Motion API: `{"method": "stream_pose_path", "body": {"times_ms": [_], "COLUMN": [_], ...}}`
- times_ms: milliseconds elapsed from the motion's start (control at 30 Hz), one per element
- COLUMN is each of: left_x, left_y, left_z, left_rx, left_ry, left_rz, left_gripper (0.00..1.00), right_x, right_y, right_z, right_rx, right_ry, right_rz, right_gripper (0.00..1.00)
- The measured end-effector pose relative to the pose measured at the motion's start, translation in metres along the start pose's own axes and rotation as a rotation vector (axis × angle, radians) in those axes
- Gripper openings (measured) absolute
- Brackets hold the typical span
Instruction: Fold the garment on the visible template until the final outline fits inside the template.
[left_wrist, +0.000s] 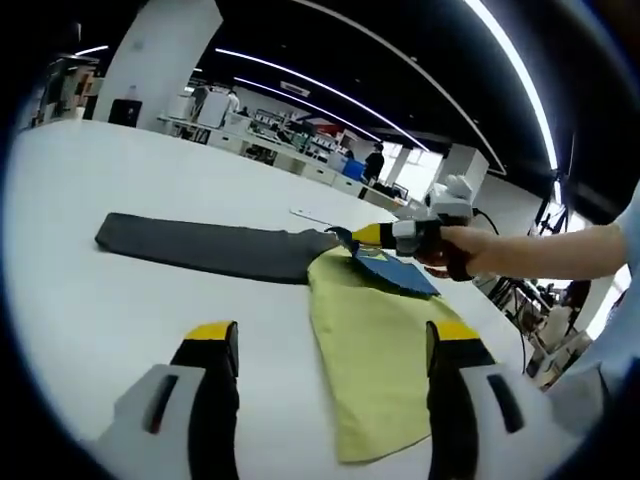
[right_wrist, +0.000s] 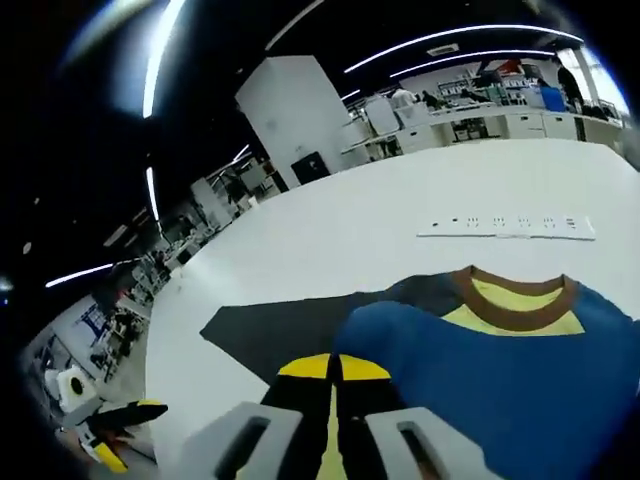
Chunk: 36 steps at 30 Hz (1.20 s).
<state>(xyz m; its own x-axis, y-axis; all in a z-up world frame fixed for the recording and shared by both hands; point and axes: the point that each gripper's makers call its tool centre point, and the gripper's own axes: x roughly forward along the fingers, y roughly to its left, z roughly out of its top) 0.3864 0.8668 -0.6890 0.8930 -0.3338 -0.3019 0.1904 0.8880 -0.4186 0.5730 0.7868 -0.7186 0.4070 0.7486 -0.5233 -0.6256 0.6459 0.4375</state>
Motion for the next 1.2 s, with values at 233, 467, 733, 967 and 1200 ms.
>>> {"method": "stream_pose_path", "body": {"times_ms": [233, 467, 733, 967, 1200], "left_x": [0.001, 0.002, 0.003, 0.001, 0.000], "left_y": [0.000, 0.002, 0.003, 0.005, 0.005], "left_z": [-0.002, -0.004, -0.004, -0.002, -0.001], "left_rx": [-0.010, -0.016, -0.024, -0.030, -0.028], "left_ry": [0.003, 0.003, 0.003, -0.008, -0.012], "left_rz": [0.004, 0.007, 0.011, 0.018, 0.019], "left_gripper": [0.74, 0.74, 0.74, 0.74, 0.75], "right_x": [0.014, 0.021, 0.026, 0.027, 0.018], "right_y": [-0.006, -0.009, -0.010, -0.010, 0.004], "right_z": [-0.012, -0.024, -0.030, -0.035, -0.035], "right_rx": [0.034, 0.040, 0.029, -0.183, -0.266], "right_ry": [0.029, 0.059, 0.078, 0.107, 0.049], "right_rz": [-0.005, -0.009, -0.015, -0.051, -0.006], "right_gripper": [0.00, 0.00, 0.00, 0.02, 0.53]}}
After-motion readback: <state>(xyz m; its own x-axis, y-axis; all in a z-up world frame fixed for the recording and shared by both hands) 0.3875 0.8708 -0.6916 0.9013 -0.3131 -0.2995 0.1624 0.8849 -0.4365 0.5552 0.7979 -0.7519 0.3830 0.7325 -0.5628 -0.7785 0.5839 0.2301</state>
